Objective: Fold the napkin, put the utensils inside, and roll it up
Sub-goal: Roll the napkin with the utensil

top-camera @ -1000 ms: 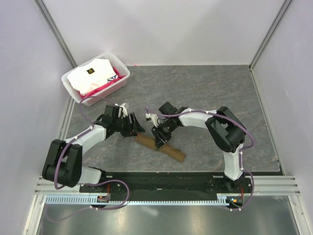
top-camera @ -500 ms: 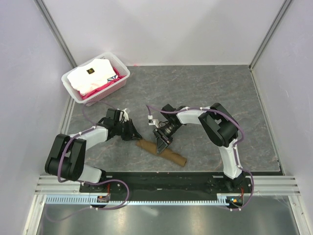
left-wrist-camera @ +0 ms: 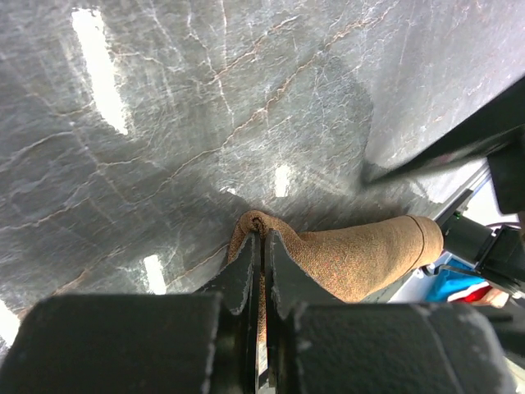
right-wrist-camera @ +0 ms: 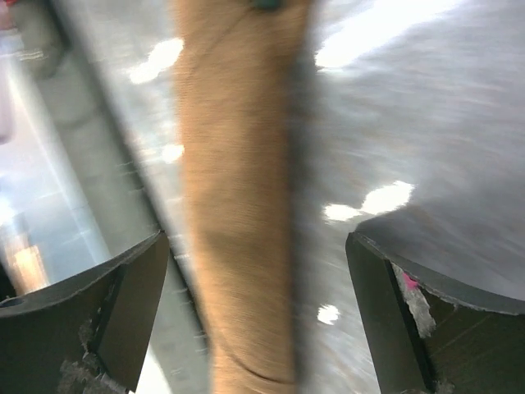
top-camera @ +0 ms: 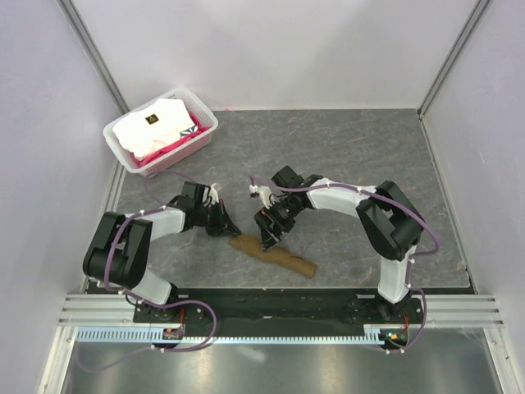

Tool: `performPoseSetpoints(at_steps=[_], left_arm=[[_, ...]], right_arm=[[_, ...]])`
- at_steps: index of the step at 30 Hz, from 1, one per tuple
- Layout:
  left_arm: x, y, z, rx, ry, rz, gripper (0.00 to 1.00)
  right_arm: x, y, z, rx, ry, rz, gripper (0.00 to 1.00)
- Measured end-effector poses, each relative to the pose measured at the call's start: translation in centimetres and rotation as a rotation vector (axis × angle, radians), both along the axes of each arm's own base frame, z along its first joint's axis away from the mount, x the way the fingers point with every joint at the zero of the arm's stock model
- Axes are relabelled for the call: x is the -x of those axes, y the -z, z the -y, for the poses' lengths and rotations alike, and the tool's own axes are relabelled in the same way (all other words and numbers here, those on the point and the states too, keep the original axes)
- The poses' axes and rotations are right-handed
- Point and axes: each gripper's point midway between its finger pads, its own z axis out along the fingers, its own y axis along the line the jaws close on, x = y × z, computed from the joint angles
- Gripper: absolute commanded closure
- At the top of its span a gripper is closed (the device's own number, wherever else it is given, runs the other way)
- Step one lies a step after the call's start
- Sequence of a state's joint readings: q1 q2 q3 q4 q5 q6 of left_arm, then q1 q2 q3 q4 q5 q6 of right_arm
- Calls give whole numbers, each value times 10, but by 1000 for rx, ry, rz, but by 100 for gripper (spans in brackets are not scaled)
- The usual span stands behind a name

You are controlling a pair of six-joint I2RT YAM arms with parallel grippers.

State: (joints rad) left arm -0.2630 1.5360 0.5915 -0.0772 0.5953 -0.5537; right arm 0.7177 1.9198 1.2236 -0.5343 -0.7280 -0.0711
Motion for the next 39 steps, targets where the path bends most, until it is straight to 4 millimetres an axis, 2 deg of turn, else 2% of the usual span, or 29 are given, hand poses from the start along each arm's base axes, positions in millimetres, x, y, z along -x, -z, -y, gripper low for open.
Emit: performPoseSetpoints(at_steps=[3,5,11,14,19,24,27,29,30,31,32,33,36,38,39], left_arm=[[0,0,1,4,4,-7,98],[-1,0,2,6,5,-9,98],[-2,0,3,8,9,-23,98],[-2,0,3,7,9,-29,98],[-3,0,3,5,9,-35,98],[-3,-1,3,-2,7,-44,98],[-6,-1,3,-4,5,-40,98],[-7,-1,3,-4,5,-40,98],[-7,-1,3,-4,6,-41,94],[-8,-1,3,-4,6,-41,89],[-8,-1,4,-3,6,-40,82],[-8,-1,4,-4,6,-40,70],[-12,-3,4,-4,5,-30,47],[-17,-8,5,-1,4,-16,40],[-21,-12,6,0,2,-7,31]], right_arm=[[-15,0,7,54,36,162,2],[-18,-3,8,84,39,253,2],[-1,-12,-17,119,-29,469,2],[6,-9,-21,140,-46,507,2],[2,-5,-20,180,-33,555,2],[6,11,-20,227,-47,559,2],[7,22,-18,263,-49,557,5],[6,22,-18,267,-40,560,11],[6,23,-18,271,-37,560,15],[4,23,-18,277,-26,565,23],[3,23,-18,281,-19,565,26],[2,24,-17,287,-13,568,28],[-3,25,-16,305,20,570,33],[-6,25,-15,310,49,566,37],[-8,24,-14,312,66,562,38]])
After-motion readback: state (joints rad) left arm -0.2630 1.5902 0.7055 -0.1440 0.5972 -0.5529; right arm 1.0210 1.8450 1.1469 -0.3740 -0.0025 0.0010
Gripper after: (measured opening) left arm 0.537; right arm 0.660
